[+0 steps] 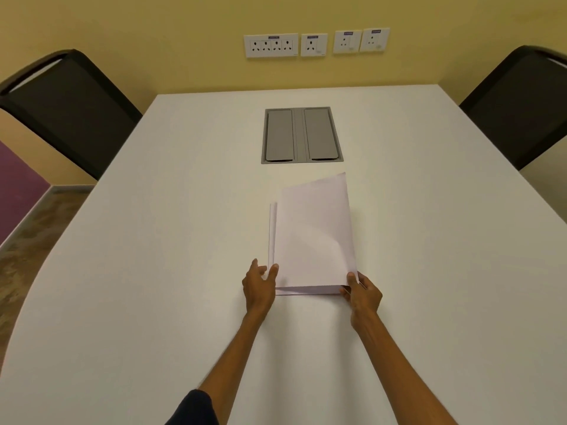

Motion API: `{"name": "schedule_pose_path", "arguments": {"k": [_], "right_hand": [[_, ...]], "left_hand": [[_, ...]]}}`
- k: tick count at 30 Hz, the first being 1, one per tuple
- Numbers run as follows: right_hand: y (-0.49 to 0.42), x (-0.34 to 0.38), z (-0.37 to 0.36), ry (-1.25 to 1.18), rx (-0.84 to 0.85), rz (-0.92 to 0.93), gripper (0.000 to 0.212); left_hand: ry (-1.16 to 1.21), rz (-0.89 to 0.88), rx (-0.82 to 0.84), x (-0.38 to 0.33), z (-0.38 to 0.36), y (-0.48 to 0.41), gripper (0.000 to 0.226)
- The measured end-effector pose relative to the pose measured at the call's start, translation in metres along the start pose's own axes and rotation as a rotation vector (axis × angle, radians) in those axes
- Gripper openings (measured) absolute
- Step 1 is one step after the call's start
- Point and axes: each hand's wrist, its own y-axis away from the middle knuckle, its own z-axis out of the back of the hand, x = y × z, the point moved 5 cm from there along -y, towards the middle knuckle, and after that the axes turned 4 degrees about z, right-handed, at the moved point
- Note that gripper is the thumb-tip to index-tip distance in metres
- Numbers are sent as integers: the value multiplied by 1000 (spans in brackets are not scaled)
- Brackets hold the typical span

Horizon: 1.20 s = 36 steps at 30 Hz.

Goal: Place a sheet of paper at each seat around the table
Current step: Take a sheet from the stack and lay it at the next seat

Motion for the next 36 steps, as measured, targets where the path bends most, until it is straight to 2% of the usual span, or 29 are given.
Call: {"name": "schedule_pose_path", "arguments": {"k": [5,8,10,14,17,23,27,32,36], "right_hand": [[15,6,9,-69,96,4,34],[24,10,17,-99,136,-1,34],[29,14,24,-101,164,14,33],[41,22,37,-77,200,51,31],[53,26,48,-66,205,71,31],[90,38,74,-64,200,124,33],[119,52,94,-68,205,174,34],[150,77,114,-20,232,234,41],[176,97,138,74,182,328,33]], "left_hand": [[261,132,150,-6,-1,-3,66],[121,89,129,-6,4,-1,70],[107,78,145,-4,7,3,69],[286,25,286,-11,8,15,29],[348,-7,274,-17,14,28,14],[353,-85,304,-29,29,65,18],[334,-192,335,-43,42,93,8],[306,-297,439,-58,58,134,8],[275,-353,528,-59,64,168,8]]}}
